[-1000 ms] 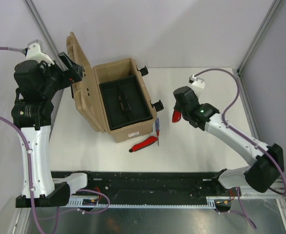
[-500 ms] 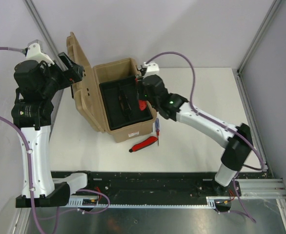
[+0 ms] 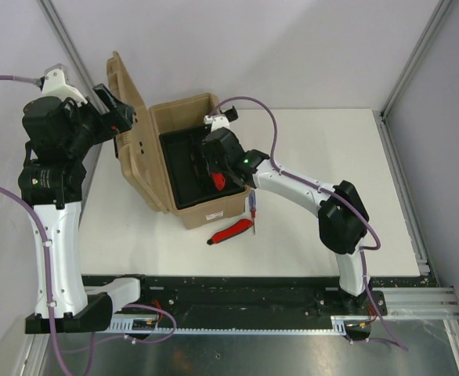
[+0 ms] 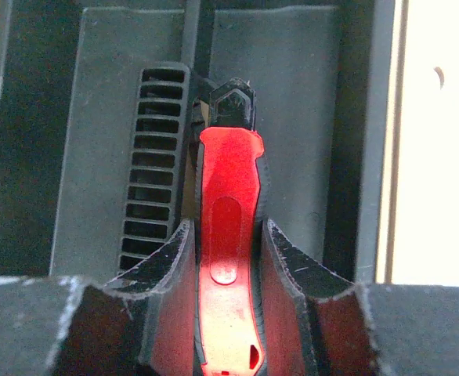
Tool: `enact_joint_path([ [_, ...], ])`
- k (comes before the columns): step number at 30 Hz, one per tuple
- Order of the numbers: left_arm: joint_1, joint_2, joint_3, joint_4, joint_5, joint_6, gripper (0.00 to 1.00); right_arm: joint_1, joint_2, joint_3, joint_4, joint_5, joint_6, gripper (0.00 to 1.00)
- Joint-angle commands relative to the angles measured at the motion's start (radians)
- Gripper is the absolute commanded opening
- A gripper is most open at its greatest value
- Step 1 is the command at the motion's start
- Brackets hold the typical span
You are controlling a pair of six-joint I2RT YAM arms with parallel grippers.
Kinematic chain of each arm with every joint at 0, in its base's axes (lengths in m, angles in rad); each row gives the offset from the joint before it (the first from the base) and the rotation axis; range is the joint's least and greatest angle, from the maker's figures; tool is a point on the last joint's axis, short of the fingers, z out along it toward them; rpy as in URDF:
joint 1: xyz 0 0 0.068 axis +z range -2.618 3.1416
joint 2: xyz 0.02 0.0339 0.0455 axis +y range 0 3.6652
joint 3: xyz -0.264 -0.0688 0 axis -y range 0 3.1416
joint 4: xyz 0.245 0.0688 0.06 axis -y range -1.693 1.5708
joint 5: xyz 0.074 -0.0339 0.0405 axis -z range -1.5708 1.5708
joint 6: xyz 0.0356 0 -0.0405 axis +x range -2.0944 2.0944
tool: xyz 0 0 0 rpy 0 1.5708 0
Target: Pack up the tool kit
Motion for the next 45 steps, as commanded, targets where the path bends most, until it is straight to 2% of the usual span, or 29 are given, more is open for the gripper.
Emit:
enact_joint_path([
  [1,-0.005,-0.018,-0.010,0.019,0.004,0.016,0.99,-0.009,0.007,0.066,-0.021,-0.032,0.039,0.07],
  [3,-0.005,-0.017,-0.012,0.018,0.003,0.016,0.99,-0.012,0.008,0.065,-0.033,-0.035,0.049,0.16],
  [8,-0.006,-0.016,-0.014,0.019,0.002,0.016,0.99,-0.020,-0.005,0.070,-0.046,-0.033,0.070,0.45],
  [13,-0.006,-0.018,-0.014,0.020,0.000,0.017,0.99,-0.026,-0.040,0.092,-0.057,-0.034,0.082,0.58],
  [20,-0.005,-0.025,-0.015,0.018,-0.003,0.017,0.99,-0.027,-0.159,0.065,-0.051,-0.082,0.057,0.63],
  [26,-0.005,-0.030,-0.014,0.019,0.002,0.015,0.99,-0.010,-0.363,-0.154,-0.040,-0.463,-0.182,0.70],
  [31,-0.005,-0.023,-0.012,0.019,0.011,0.012,1.00,0.083,-0.458,-0.301,-0.154,-0.576,-0.345,0.71],
  [33,-0.005,-0.024,-0.012,0.020,0.010,0.011,1.00,0.134,-0.463,-0.338,-0.195,-0.552,-0.377,0.71],
  [38,-0.006,-0.031,-0.022,0.019,0.008,0.011,1.00,0.267,-0.429,-0.426,-0.224,-0.377,-0.432,0.69],
  [45,-0.005,-0.051,-0.033,0.018,-0.004,0.018,1.00,0.316,-0.284,-0.517,-0.110,-0.209,-0.442,0.61],
])
